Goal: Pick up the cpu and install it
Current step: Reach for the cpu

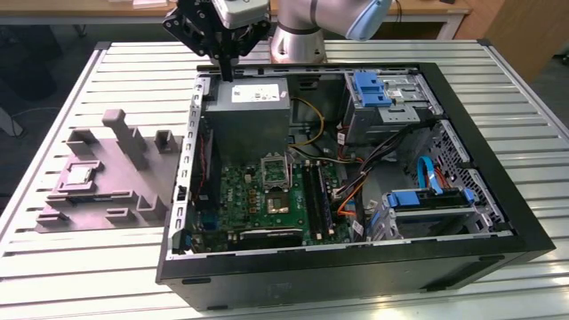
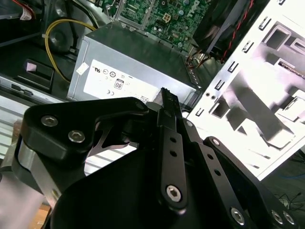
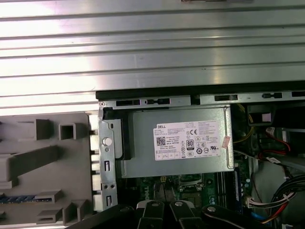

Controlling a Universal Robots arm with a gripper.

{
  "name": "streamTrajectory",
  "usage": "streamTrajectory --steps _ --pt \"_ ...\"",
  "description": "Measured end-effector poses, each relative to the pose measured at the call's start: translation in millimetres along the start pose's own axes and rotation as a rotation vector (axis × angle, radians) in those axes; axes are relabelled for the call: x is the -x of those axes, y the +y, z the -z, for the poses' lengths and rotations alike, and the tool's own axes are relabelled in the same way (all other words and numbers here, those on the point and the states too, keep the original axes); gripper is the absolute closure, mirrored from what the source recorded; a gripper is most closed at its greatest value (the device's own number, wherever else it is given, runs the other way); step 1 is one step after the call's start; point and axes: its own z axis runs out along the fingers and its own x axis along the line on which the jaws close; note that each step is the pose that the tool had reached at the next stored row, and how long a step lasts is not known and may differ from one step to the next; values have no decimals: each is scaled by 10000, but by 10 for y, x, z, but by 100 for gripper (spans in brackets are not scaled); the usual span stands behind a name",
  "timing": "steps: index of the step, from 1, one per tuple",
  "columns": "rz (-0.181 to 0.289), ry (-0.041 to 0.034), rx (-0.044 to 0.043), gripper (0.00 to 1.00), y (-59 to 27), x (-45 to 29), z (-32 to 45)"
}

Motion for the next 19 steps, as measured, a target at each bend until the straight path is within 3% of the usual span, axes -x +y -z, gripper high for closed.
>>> streamTrajectory --steps 19 --pt "-1 1 0 89 -5 -60 -4"
